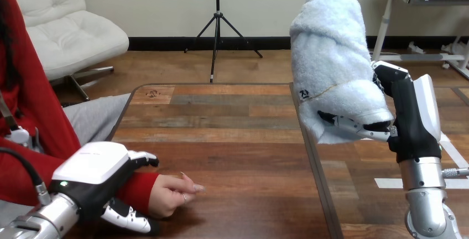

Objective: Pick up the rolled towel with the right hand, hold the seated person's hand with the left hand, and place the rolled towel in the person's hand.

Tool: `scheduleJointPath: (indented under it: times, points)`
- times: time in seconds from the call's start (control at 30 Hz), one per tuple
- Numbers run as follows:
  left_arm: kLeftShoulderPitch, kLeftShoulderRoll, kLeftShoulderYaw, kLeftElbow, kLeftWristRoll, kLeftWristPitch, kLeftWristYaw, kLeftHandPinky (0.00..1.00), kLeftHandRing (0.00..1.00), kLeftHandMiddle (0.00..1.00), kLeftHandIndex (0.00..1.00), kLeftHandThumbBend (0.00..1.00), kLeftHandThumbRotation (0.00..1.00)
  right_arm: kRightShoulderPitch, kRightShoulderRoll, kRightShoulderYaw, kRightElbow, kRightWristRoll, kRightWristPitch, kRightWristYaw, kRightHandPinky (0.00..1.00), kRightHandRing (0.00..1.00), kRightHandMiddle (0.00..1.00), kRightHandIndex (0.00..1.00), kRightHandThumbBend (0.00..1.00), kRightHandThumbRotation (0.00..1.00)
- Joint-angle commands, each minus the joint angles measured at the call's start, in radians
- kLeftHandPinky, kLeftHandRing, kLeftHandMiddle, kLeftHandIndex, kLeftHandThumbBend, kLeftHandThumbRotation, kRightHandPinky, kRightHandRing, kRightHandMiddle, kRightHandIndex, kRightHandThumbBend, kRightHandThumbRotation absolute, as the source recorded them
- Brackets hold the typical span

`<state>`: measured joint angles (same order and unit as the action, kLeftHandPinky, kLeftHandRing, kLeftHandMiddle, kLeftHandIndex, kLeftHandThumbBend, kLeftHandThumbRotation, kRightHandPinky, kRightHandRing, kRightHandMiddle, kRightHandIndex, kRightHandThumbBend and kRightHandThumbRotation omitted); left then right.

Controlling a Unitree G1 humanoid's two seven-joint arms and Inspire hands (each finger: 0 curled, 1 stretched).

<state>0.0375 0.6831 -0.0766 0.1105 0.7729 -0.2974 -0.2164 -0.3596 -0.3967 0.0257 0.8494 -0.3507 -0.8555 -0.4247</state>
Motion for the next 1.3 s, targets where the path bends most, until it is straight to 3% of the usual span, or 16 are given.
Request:
scheduleJointPath:
  times: [0.0, 0.47, 0.8, 1.07, 1.27]
  points:
    - [-0.084, 0.021, -0.013, 0.01, -0.004, 0.013, 0.0, 0.77, 0.81, 0.82, 0.81, 1.0, 0.37, -0.055, 0.003, -0.035, -0.06, 0.029, -0.01, -0.006, 0.31, 0.37, 0.42, 0.46, 0.72, 0.0]
    - [-0.113, 0.022, -0.06, 0.04, 0.028, 0.038, 0.009, 0.76, 0.8, 0.82, 0.8, 1.0, 0.3, -0.054, 0.005, -0.037, -0.068, 0.032, -0.014, -0.005, 0.3, 0.36, 0.41, 0.45, 0.72, 0.0]
    - [-0.138, 0.024, -0.104, 0.091, 0.087, 0.043, 0.076, 0.74, 0.79, 0.8, 0.78, 1.0, 0.27, -0.054, 0.006, -0.039, -0.07, 0.038, -0.024, -0.003, 0.3, 0.36, 0.41, 0.45, 0.72, 0.0]
    - [-0.156, 0.02, -0.139, 0.116, 0.158, 0.068, 0.141, 0.72, 0.77, 0.78, 0.76, 1.0, 0.15, -0.055, 0.003, -0.037, -0.069, 0.04, -0.032, 0.0, 0.3, 0.35, 0.41, 0.45, 0.72, 0.0]
    - [-0.169, 0.013, -0.165, 0.15, 0.203, 0.08, 0.22, 0.69, 0.74, 0.76, 0.73, 1.0, 0.08, -0.051, 0.004, -0.037, -0.079, 0.045, -0.025, 0.003, 0.3, 0.35, 0.41, 0.45, 0.71, 0.0]
